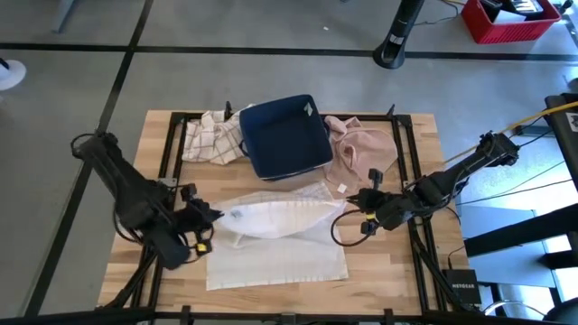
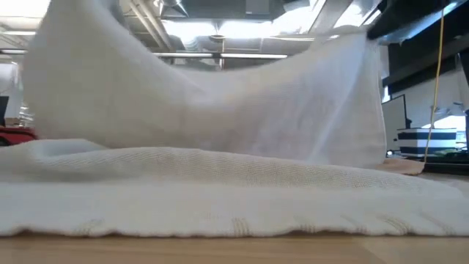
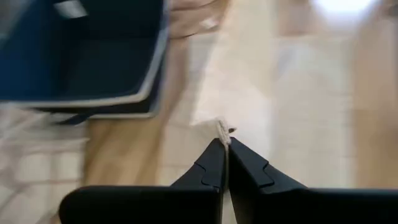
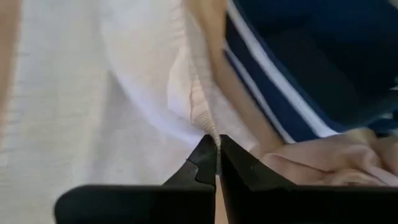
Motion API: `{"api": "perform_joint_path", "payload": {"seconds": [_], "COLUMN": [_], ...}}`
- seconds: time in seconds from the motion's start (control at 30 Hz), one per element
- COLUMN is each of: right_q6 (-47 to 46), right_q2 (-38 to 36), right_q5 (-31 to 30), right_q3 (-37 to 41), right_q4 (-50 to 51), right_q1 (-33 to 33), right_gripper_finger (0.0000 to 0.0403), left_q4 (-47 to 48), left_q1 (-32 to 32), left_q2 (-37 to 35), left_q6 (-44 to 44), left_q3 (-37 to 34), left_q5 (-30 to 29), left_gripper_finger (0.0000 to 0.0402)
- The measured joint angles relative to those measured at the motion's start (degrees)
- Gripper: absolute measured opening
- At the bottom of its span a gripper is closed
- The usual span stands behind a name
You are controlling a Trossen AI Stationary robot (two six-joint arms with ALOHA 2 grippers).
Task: Fold towel
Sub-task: Fold the white with gray pattern towel on the table
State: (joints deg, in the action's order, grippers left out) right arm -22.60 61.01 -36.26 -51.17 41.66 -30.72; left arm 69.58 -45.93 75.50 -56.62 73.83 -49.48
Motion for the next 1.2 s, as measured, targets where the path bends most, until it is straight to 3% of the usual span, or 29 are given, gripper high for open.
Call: {"api": "perform_joint_path", "payload": {"seconds": [0.1, 0.27, 0.37, 0.43, 0.57, 0.7, 0.83, 0.93, 1.03, 1.2], "right_q6": [1.5, 7.9, 15.6, 20.3, 25.9, 26.0, 26.0, 25.9, 25.4, 20.5], "right_q2": [0.0, 0.0, 0.0, 0.0, 0.0, 0.6, 2.2, 4.1, 5.5, 5.2], "right_q5": [-8.4, -24.2, -27.7, -28.0, -28.1, -20.5, -14.0, -10.7, -7.1, -0.2], "right_q3": [1.1, 2.2, 2.2, 2.2, 2.2, 2.2, 2.2, 2.2, 2.2, -3.5], "right_q4": [-0.5, -3.8, -7.0, -9.1, -12.8, -14.7, -15.8, -16.8, -16.8, -4.5], "right_q1": [0.6, 4.6, 9.1, 12.7, 21.2, 29.8, 36.8, 41.1, 43.8, 43.3], "right_gripper_finger": [0.0007, 0.0007, 0.0007, 0.0007, 0.0007, 0.0008, 0.0024, 0.0062, 0.0113, 0.0192], "left_q4": [3.7, 9.2, 12.9, 14.6, 17.0, 16.9, 16.9, 16.8, 16.2, 13.9], "left_q1": [0.8, 3.5, 6.0, 8.6, 15.5, 21.4, 26.9, 31.3, 34.7, 35.8], "left_q2": [2.4, 3.5, 2.5, 1.2, -1.0, -1.4, -1.4, -1.4, -1.4, -1.6], "left_q6": [-5.9, -13.8, -15.9, -15.5, -11.7, -7.3, -3.5, -3.1, -3.5, 0.7], "left_q3": [-4.1, -7.6, -7.6, -7.6, -7.9, -8.9, -10.3, -11.3, -11.4, -8.7], "left_q5": [-7.6, -28.1, -38.3, -40.5, -40.5, -39.7, -34.1, -29.5, -22.4, -1.1], "left_gripper_finger": [0.0005, 0.0005, 0.0005, 0.0005, 0.0005, 0.0005, 0.0010, 0.0037, 0.0082, 0.0152]}}
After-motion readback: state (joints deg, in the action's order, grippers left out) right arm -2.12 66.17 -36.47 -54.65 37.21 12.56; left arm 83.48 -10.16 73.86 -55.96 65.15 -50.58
